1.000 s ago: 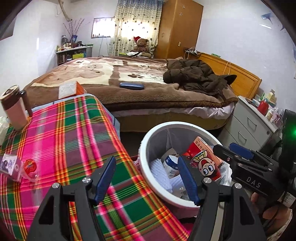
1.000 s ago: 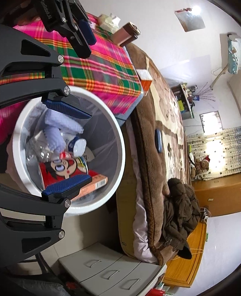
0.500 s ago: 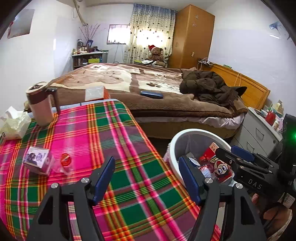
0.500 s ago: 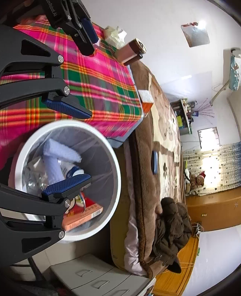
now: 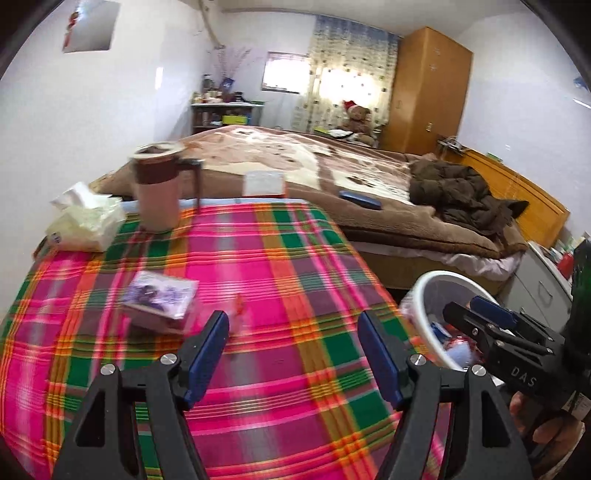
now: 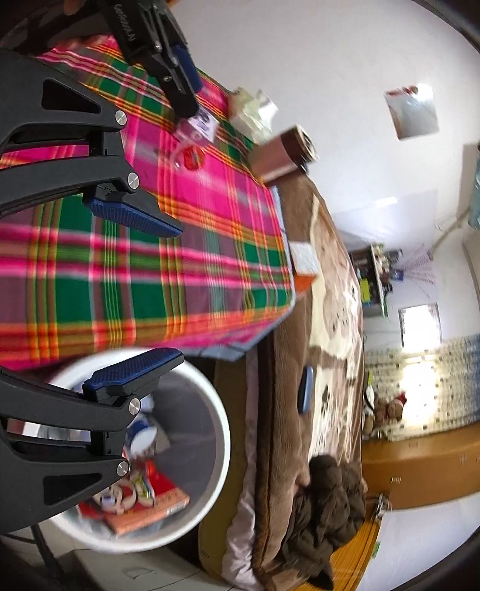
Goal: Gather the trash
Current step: 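Move both grippers from the bin back over the table, then grasp the purple milk carton with the left gripper while the right gripper grasps the clear plastic cup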
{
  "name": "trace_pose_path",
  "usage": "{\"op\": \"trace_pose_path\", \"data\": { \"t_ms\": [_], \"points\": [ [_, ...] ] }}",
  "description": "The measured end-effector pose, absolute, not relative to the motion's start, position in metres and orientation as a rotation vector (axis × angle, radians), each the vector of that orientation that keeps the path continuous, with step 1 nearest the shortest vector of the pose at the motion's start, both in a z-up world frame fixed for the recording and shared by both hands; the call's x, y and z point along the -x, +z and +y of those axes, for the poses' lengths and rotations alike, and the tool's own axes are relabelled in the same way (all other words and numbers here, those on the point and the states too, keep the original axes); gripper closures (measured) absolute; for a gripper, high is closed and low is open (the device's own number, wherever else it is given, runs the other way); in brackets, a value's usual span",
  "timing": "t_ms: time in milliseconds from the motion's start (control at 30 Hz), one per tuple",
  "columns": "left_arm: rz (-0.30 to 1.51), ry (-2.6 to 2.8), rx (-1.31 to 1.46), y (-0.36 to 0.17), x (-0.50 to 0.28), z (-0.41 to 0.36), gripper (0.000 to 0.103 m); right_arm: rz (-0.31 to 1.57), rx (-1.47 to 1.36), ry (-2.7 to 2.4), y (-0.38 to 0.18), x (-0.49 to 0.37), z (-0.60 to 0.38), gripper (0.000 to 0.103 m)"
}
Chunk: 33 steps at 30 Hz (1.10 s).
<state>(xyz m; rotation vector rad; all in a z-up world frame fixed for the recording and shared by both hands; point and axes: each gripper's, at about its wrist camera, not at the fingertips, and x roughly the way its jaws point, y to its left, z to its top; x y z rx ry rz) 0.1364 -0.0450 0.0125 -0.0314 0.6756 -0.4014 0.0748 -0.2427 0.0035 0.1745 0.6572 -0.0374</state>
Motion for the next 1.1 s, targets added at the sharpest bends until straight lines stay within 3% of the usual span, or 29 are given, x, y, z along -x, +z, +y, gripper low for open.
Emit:
{"op": "trace_pose_path", "data": {
  "t_ms": [567,1100],
  "points": [
    [0.74,-0.201,0.083,-0.017,-0.166,0.05,0.027,0.752,-0.158,0.131,-0.018,-0.117,-0.177,0.039],
    [0.783,-0.208,0.09,-0.03,-0.198,0.065,0.027,0.85,-0.096,0.255,-0.039,-0.173,-0.13,0.039]
  ]
}}
